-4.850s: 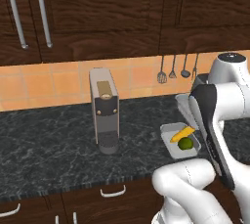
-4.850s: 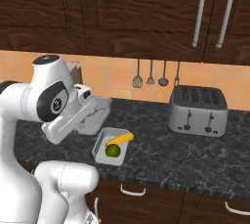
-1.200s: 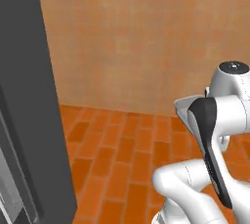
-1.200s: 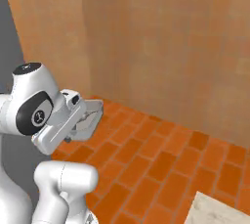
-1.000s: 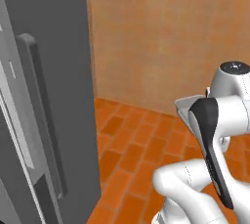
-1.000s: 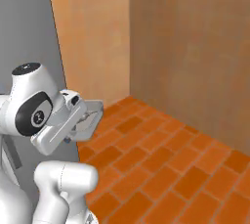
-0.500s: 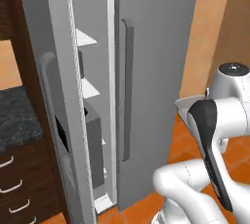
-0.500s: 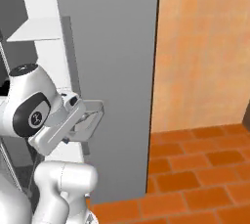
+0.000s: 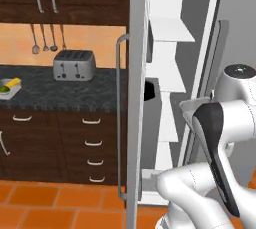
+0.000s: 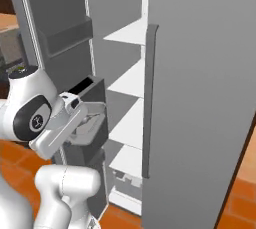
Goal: Take the meat container that has the fish and place it on the second highest rack of the freezer. Then take the vegetable container that has the corn and lime and place it on the highest rack of the freezer.
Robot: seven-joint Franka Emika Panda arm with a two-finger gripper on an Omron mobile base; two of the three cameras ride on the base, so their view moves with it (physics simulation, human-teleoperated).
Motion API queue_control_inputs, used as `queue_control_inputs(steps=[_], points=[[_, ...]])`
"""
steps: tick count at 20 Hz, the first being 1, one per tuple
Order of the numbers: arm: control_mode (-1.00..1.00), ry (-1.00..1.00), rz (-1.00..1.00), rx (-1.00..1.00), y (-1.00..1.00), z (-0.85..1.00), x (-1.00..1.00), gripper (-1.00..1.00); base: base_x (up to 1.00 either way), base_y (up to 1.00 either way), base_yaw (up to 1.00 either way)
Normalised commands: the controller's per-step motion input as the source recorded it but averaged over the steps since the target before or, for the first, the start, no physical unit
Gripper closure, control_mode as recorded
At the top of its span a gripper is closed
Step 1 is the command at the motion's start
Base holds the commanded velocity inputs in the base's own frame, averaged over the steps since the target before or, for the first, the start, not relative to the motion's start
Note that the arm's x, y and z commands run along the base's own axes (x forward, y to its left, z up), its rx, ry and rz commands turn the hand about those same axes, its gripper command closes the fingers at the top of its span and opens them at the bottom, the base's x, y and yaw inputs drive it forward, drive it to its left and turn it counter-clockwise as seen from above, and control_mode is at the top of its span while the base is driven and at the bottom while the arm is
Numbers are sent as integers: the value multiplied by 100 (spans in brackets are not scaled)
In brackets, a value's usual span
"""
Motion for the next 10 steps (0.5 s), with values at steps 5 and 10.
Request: queue_control_inputs(steps=[5,10], points=[[100,0,0,0,0,0,0,100,32,-63,27],[100,0,0,0,0,0,0,100,40,-50,2]])
